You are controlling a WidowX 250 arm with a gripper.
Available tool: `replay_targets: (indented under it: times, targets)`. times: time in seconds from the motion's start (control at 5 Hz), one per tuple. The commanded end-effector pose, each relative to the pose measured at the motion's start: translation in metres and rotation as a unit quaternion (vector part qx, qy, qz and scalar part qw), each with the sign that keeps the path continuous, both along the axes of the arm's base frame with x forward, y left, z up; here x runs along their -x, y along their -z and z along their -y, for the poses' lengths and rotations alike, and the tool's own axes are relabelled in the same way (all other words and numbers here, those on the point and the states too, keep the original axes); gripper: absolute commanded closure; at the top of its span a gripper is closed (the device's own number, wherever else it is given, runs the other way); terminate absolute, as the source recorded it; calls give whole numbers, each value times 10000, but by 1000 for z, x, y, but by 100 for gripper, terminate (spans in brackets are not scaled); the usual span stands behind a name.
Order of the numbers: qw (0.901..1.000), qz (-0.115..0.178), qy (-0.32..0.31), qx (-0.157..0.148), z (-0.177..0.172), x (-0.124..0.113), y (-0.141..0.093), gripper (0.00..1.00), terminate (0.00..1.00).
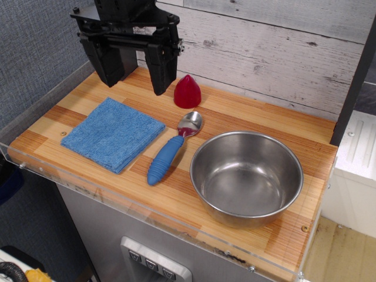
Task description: Move the red item to the upper right corner of counter.
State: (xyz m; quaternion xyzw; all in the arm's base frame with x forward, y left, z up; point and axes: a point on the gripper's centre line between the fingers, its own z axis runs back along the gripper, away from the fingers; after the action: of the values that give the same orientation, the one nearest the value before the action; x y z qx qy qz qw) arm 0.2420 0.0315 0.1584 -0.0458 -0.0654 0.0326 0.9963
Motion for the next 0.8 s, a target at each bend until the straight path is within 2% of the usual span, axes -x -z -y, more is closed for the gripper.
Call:
replay_targets:
  times: [0.0,0.4,0.6]
  targets:
    - [10000,0,0,0,0,0,0,0,0]
    - [9956,736,59,-581,-27,-57,-14,0,0]
    - [9922,1092,16,-595,-34,-79,-2,0,0]
